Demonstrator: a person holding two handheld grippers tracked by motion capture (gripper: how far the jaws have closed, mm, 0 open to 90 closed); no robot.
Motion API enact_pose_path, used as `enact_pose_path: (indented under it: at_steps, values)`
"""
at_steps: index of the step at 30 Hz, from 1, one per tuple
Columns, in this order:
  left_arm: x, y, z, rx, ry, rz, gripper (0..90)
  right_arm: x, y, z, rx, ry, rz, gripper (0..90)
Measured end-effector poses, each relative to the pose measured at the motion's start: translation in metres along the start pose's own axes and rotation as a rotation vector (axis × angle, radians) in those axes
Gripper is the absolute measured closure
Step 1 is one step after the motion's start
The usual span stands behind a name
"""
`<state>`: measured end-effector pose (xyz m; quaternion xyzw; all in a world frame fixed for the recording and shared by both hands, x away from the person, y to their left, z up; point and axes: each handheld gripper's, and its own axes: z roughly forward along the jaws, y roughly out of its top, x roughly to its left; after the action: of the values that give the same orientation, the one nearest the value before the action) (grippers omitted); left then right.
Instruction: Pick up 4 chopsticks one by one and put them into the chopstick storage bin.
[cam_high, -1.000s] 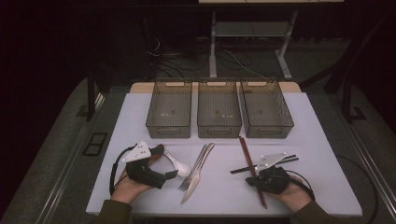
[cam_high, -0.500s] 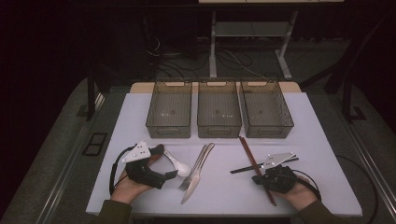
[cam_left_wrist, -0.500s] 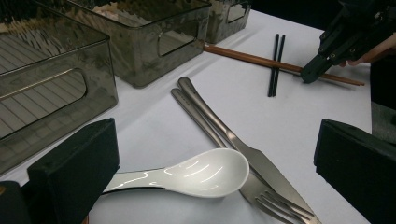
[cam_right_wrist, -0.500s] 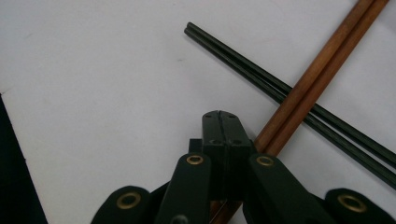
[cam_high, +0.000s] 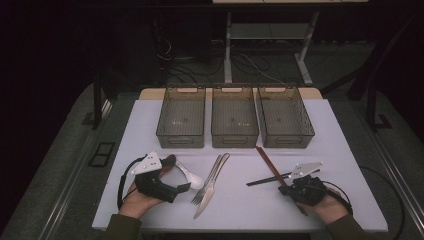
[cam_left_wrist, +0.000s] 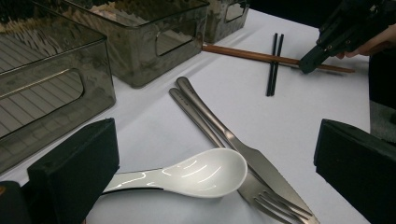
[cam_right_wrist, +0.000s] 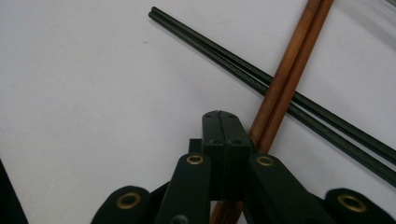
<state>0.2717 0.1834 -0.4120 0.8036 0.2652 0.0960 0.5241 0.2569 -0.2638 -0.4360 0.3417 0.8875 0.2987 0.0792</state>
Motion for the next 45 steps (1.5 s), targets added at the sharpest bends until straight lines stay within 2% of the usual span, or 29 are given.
enact_pose_path:
  at_steps: [28, 40, 45]
  values:
    - [-0.001, 0.000, 0.000, 0.001, -0.001, 0.002, 0.0, -0.032, -0.015, -0.015, 0.003, -0.063, 0.072, 89.7]
    - [0.002, -0.004, 0.002, 0.032, 0.009, 0.010, 0.0, -0.042, -0.017, -0.018, 0.001, -0.073, 0.095, 89.7]
    - [0.004, -0.010, 0.005, 0.007, 0.010, -0.033, 0.0, -0.043, -0.018, -0.018, 0.003, -0.076, 0.090, 89.7]
